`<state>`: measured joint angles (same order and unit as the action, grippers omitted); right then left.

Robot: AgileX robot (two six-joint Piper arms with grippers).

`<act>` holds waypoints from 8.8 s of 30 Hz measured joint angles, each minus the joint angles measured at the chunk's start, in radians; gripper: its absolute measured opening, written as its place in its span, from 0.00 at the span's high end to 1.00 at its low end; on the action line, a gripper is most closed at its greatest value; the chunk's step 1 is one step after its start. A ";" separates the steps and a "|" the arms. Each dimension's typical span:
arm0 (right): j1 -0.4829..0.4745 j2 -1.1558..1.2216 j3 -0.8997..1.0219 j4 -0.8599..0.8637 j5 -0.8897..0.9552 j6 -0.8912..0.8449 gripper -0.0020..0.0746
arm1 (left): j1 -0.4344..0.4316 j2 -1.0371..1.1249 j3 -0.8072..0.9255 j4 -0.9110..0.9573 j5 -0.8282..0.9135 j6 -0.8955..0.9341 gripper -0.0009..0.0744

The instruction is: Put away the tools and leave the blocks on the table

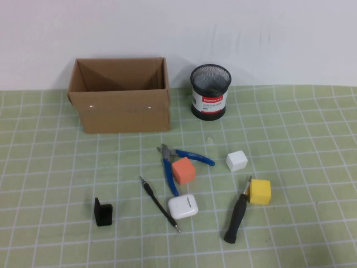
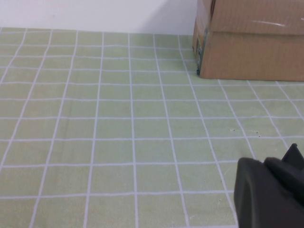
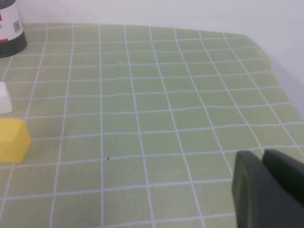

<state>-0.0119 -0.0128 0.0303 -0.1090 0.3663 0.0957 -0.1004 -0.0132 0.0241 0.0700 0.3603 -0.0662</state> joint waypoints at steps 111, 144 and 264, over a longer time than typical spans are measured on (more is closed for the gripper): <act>0.000 0.000 0.000 0.000 0.000 0.000 0.99 | -0.466 2.067 -1.367 -0.034 0.391 -0.486 0.52; 0.000 0.000 0.000 0.000 0.000 0.000 0.99 | -0.472 2.095 -1.383 -0.049 0.413 -0.236 0.92; 0.000 0.000 0.000 0.000 0.000 0.000 0.99 | -0.473 0.566 -0.773 0.235 0.532 -0.343 0.99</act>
<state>-0.0119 -0.0128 0.0303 -0.1090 0.3663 0.0957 -0.5731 0.5526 -0.7493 0.3053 0.8928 -0.4088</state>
